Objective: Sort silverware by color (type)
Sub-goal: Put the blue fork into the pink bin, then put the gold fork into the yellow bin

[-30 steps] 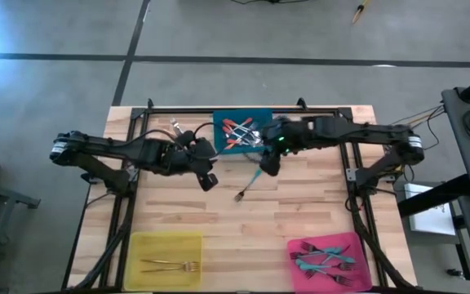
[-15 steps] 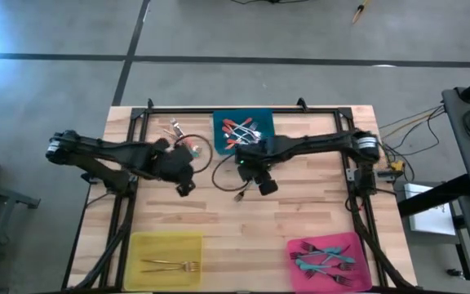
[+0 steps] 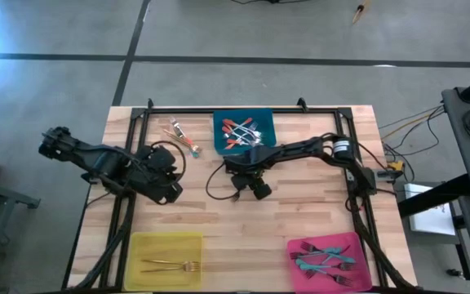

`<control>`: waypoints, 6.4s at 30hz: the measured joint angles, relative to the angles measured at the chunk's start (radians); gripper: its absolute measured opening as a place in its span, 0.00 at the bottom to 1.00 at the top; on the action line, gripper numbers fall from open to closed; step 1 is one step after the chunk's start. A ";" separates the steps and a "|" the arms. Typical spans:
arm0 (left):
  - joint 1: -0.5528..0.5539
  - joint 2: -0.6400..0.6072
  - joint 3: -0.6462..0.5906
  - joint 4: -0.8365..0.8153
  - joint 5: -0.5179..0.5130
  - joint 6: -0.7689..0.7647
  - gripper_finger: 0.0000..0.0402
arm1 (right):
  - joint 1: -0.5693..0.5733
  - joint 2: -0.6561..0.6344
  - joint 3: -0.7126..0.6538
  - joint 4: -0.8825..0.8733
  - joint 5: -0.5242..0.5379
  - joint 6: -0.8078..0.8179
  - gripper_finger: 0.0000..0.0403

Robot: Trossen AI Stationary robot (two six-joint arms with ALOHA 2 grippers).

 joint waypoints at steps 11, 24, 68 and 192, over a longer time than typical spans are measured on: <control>0.001 0.017 0.000 -0.016 -0.005 0.034 0.25 | 0.000 -0.009 0.105 0.022 -0.010 0.040 0.30; 0.001 0.009 0.000 -0.016 -0.007 0.037 0.25 | 0.000 0.003 0.128 0.021 -0.088 0.015 0.29; -0.024 0.003 -0.001 -0.058 -0.042 0.034 0.25 | 0.060 -0.317 -0.012 -0.098 -0.085 0.692 0.02; 1.189 0.490 -0.372 0.621 0.595 1.822 0.22 | 0.313 -0.912 -0.392 -0.240 0.367 1.051 0.22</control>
